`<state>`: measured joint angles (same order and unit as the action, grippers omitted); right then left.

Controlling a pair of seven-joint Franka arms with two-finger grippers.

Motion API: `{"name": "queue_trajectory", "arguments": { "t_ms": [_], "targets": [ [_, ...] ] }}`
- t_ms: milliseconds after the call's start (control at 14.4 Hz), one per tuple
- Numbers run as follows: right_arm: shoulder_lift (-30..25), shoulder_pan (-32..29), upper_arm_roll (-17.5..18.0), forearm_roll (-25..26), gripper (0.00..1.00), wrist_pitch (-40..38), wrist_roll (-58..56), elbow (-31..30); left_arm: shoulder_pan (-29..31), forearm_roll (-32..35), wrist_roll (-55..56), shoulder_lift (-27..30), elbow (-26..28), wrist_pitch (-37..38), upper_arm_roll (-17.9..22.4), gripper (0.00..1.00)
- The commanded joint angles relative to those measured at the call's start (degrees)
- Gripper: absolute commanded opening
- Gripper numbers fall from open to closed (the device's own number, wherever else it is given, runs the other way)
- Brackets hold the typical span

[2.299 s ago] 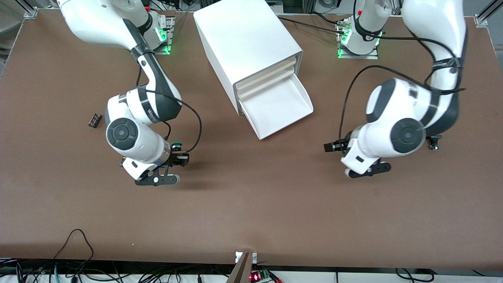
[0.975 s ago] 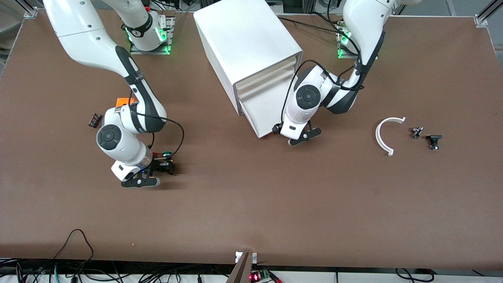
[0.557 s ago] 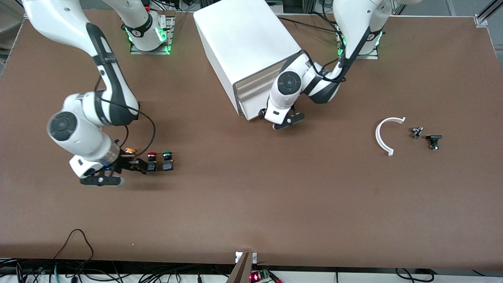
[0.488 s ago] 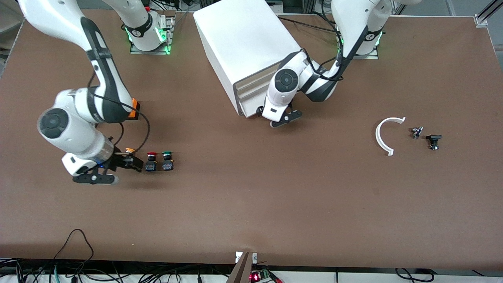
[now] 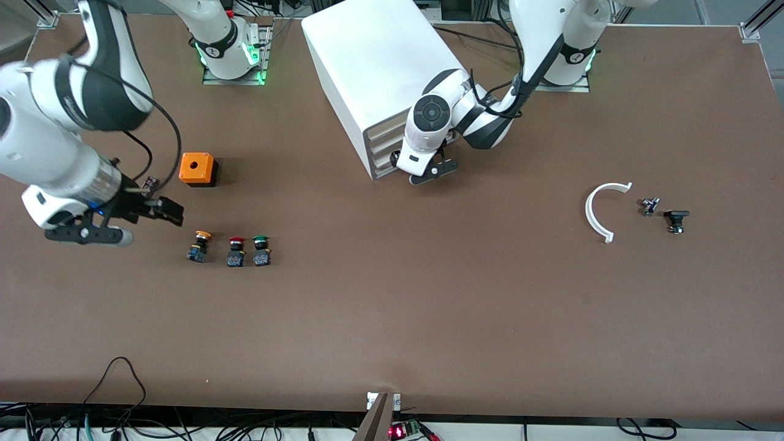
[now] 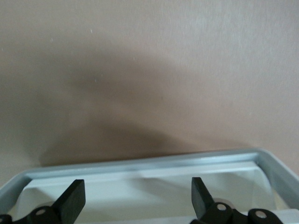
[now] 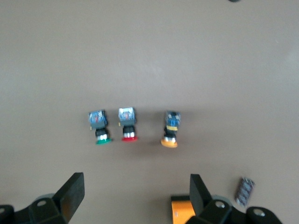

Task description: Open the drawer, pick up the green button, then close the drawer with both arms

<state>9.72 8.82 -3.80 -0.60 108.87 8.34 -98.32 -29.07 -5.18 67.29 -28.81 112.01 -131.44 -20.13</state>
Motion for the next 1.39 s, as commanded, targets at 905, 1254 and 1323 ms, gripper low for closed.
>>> {"name": "queue_trajectory", "arguments": {
  "t_ms": [905, 1254, 1323],
  "targets": [
    [-4.4, -0.3, -1.2, -3.1, 1.0, -19.8, 2.5, 11.8, 13.8, 8.1, -21.5, 4.2, -22.9, 35.6, -0.8, 1.0],
    [-2.8, 0.4, -0.9, 0.9, 1.0, -20.5, 2.4, 14.6, 19.4, 13.3, -37.3, 6.6, -32.8, 46.0, -0.7, 1.0],
    [-2.9, 0.6, -0.9, 1.0, 1.0, -20.4, 2.7, 14.6, 20.7, 13.6, -40.2, 8.0, -33.3, 46.1, -0.4, 1.0]
  ]
}}
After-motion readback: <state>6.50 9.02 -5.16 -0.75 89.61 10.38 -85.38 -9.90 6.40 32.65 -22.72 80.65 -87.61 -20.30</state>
